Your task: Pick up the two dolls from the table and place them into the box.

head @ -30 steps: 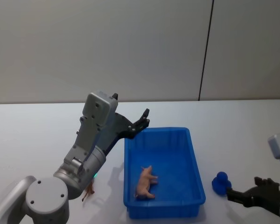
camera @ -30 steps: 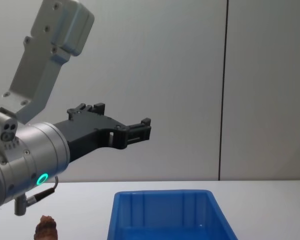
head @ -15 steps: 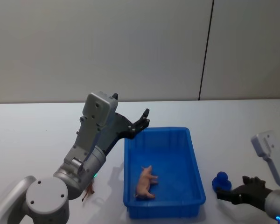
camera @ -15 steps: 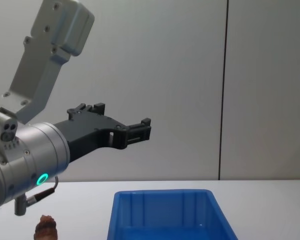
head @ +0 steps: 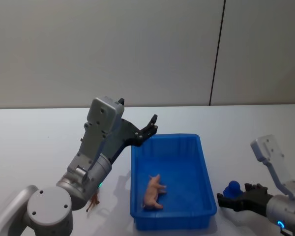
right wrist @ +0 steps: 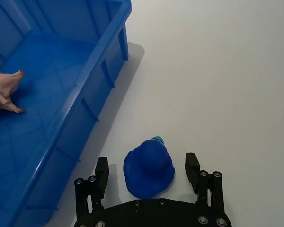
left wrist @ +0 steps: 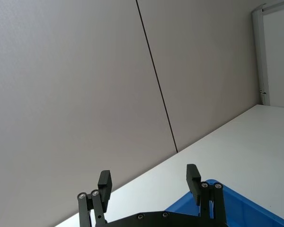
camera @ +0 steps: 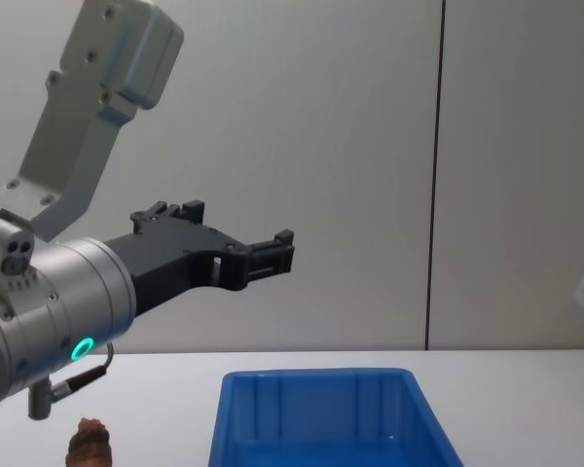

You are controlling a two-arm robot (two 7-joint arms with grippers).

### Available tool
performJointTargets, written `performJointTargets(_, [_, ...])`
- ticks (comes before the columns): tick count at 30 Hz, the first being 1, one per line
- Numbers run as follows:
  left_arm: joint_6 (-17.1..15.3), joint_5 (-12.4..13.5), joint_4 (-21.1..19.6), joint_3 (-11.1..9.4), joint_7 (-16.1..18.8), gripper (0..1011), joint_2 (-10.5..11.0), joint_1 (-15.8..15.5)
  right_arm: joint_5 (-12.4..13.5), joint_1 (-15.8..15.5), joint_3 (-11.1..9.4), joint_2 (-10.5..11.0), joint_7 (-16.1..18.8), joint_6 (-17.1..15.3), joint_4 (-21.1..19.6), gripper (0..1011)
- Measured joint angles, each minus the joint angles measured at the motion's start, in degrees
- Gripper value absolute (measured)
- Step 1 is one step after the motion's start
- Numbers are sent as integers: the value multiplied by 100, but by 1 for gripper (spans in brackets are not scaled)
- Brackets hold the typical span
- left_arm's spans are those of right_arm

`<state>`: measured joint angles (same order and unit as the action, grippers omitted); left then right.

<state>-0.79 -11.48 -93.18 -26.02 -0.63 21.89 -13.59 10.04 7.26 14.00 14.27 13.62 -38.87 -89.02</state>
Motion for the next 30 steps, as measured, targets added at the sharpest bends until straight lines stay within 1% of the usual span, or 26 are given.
performJointTargets(5, [0,0,0,0,0,1001,0,0,-49,79,28,-47,40,12,113,932])
performJointTargets(7, [0,0,0,0,0,1001,0,0,-69,109,38,-66,55,17,151,871])
performJointTargets(8, [0,0,0,0,0,1001,0,0,-79,125,43,-77,63,19,174,821])
performJointTargets(9, [0,0,0,0,0,1001,0,0,-85,134,47,-82,66,20,185,821])
performJointTargets(10, [0,0,0,0,0,1001,0,0,-88,142,50,-86,70,22,195,784])
performJointTargets(12, [0,0,0,0,0,1001,0,0,-95,156,55,-95,77,24,212,755])
performJointTargets(13, [0,0,0,0,0,1001,0,0,-103,166,58,-100,81,26,228,690])
performJointTargets(15, [0,0,0,0,0,1001,0,0,-108,177,61,-107,86,27,240,650])
performJointTargets(16, [0,0,0,0,0,1001,0,0,-114,187,63,-112,90,28,253,595])
performJointTargets(18, [0,0,0,0,0,1001,0,0,-120,195,66,-117,94,29,265,566])
performJointTargets(19, [0,0,0,0,0,1001,0,0,-125,201,69,-120,99,32,274,528])
performJointTargets(25, [0,0,0,0,0,1001,0,0,-132,199,71,-121,96,63,276,484])
performJointTargets(30, [0,0,0,0,1,1001,0,0,-149,155,57,-107,-20,189,211,443])
